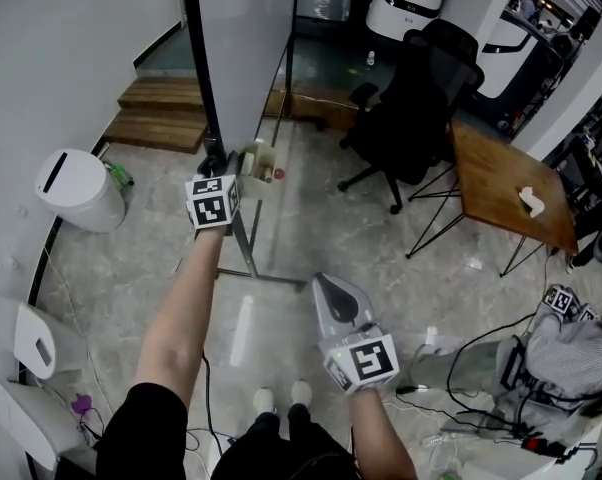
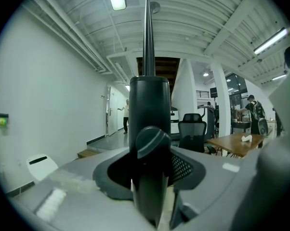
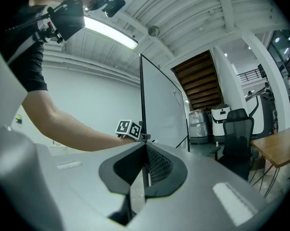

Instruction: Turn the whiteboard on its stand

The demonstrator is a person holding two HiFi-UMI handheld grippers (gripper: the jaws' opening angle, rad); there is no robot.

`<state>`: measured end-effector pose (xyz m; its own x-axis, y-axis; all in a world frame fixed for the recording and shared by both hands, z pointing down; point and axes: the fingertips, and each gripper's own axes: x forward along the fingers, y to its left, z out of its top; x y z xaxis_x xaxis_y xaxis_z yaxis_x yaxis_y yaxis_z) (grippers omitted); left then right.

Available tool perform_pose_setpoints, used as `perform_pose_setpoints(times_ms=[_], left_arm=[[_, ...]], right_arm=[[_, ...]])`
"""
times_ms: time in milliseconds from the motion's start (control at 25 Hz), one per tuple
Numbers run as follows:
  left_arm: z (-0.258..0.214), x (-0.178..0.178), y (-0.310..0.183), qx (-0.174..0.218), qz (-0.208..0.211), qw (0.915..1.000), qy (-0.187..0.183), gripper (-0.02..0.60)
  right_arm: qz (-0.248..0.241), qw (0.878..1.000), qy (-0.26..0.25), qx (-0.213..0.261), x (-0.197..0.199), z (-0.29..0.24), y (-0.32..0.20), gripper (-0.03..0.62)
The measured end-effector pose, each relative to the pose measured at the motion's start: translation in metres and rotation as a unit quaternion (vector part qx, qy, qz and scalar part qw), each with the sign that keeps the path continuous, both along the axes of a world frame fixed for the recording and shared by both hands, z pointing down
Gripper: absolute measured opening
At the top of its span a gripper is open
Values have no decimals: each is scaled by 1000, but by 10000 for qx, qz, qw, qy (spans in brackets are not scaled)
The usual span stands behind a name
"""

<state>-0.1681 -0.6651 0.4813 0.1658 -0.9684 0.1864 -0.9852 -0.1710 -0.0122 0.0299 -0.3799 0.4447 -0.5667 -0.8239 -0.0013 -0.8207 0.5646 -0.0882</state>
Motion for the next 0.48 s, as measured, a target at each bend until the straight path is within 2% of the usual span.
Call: perform_pose_setpoints(times_ms=[480], left_arm=[[3,-19,25,-31,-7,10000,85,179]], right_arm=[[79,10000,-33,27,-11,0,17,8]])
